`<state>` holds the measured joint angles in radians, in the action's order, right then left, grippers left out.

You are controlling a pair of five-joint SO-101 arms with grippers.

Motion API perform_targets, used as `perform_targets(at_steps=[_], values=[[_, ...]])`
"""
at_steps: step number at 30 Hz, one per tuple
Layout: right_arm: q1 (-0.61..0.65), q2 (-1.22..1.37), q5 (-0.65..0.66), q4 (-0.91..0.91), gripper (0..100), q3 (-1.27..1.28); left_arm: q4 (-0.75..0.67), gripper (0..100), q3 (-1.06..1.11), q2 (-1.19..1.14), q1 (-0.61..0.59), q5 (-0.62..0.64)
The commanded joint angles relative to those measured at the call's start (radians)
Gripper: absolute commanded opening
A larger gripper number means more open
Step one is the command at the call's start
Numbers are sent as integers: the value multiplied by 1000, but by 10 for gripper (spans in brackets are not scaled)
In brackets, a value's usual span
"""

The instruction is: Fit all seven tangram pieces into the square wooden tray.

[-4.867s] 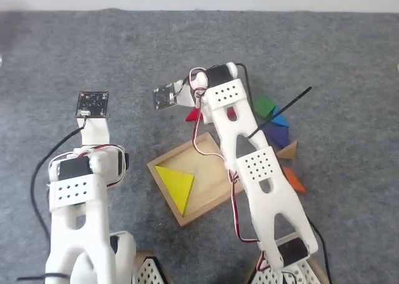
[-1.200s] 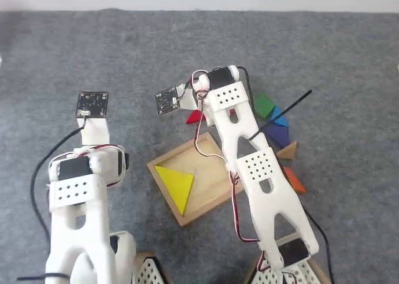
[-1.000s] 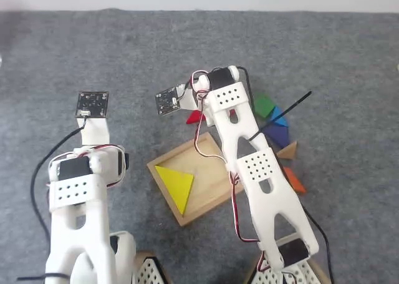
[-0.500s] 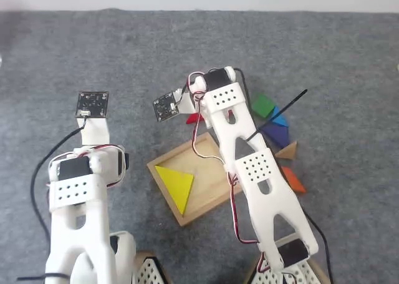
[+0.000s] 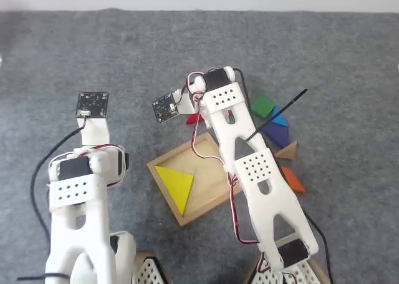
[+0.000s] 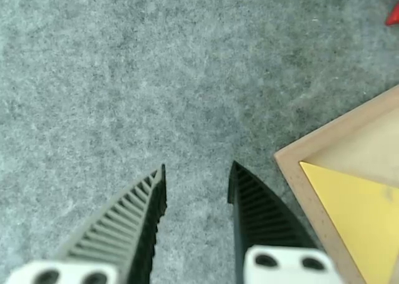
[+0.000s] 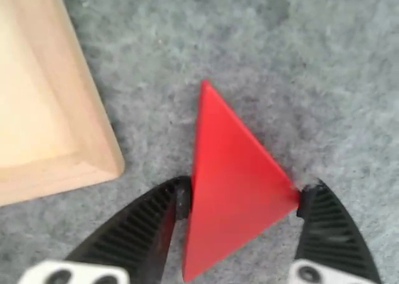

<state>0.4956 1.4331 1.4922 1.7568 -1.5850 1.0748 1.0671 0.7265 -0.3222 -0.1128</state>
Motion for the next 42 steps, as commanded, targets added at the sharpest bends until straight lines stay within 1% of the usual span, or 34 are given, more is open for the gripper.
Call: perform_targets(at_steps=[1,6,9,14,23,29,32,34,36,37,39,40,42], values=[[50,16,11,39,262,49,-11,166,-5,28,3,6],[48,16,9,39,259,44,-11,166,-5,28,3,6],[45,-2,-35,41,259,40,-11,166,-5,28,2,6],[25,-88,-147,41,259,81,-11,166,-5,28,2,6],[-12,-311,-206,41,258,318,-11,166,-5,29,2,6],[-31,-550,-233,42,258,491,-11,166,-5,29,2,6],[-22,-677,-305,42,258,634,-11,166,-5,29,2,6],[-12,-754,-388,42,258,736,-11,166,-5,29,2,6],[-2,-811,-474,38,238,822,-11,166,-5,29,2,6],[-1,-828,-496,31,220,852,-11,166,-5,29,3,6],[-8,-832,-486,5,200,861,-11,166,-5,29,5,8],[-22,-829,-451,-10,210,862,-11,166,-5,29,5,9],[-42,-809,-361,-35,274,862,-11,166,-5,29,5,9]])
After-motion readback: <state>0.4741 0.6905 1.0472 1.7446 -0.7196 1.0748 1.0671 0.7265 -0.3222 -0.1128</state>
